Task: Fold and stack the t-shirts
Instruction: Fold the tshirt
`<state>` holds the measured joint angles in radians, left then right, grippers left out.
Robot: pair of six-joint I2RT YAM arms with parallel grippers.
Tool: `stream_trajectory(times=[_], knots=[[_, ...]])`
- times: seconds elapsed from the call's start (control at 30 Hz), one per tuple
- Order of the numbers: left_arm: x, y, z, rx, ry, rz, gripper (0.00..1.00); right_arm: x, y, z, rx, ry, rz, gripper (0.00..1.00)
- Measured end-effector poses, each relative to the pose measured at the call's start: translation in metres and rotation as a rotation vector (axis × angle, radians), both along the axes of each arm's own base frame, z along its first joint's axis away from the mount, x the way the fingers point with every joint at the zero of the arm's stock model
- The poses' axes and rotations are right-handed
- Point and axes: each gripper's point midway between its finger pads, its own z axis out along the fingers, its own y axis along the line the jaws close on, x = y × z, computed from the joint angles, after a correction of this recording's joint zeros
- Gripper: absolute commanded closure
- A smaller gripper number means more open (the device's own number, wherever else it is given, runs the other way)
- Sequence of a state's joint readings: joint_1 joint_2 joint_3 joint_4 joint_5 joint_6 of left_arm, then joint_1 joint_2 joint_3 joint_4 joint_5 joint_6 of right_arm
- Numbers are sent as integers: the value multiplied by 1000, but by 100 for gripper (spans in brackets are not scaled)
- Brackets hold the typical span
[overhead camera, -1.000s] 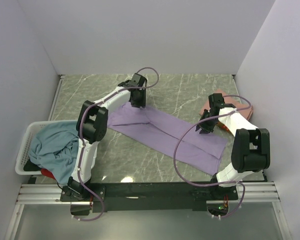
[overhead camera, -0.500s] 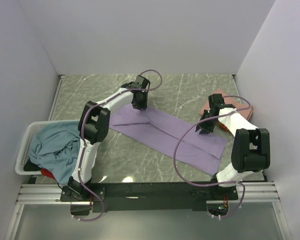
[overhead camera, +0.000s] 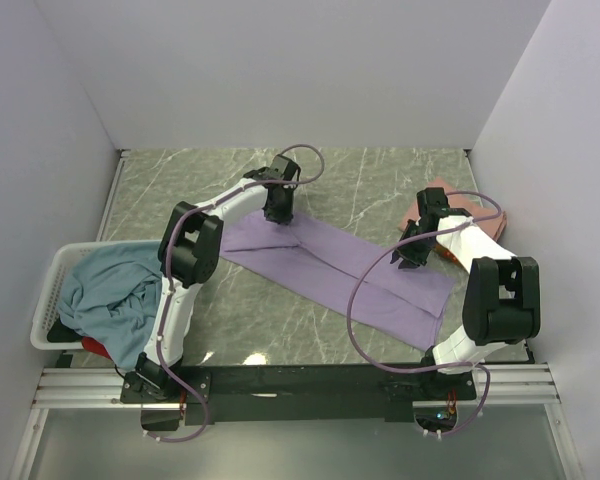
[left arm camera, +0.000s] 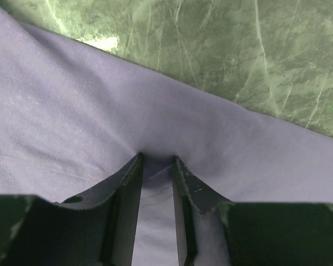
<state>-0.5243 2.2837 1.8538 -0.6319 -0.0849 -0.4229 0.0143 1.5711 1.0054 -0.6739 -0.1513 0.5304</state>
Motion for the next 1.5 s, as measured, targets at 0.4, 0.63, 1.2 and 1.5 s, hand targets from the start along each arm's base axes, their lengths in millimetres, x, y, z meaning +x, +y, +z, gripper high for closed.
stream_trajectory(times=[0.4,0.63,1.2,1.5], knots=[[-2,-2,0,1,-12,-2,75,-3,0,-3,0,8,0,66],[-8,-5,0,7,-12,-4,85,-5,0,-4,-1,14,1,66],[-26,-4,13,8,-15,5,100,-10,0,-8,0,26,5,66],[-36,1,17,9,-10,12,100,-10,1,-8,5,26,7,66]])
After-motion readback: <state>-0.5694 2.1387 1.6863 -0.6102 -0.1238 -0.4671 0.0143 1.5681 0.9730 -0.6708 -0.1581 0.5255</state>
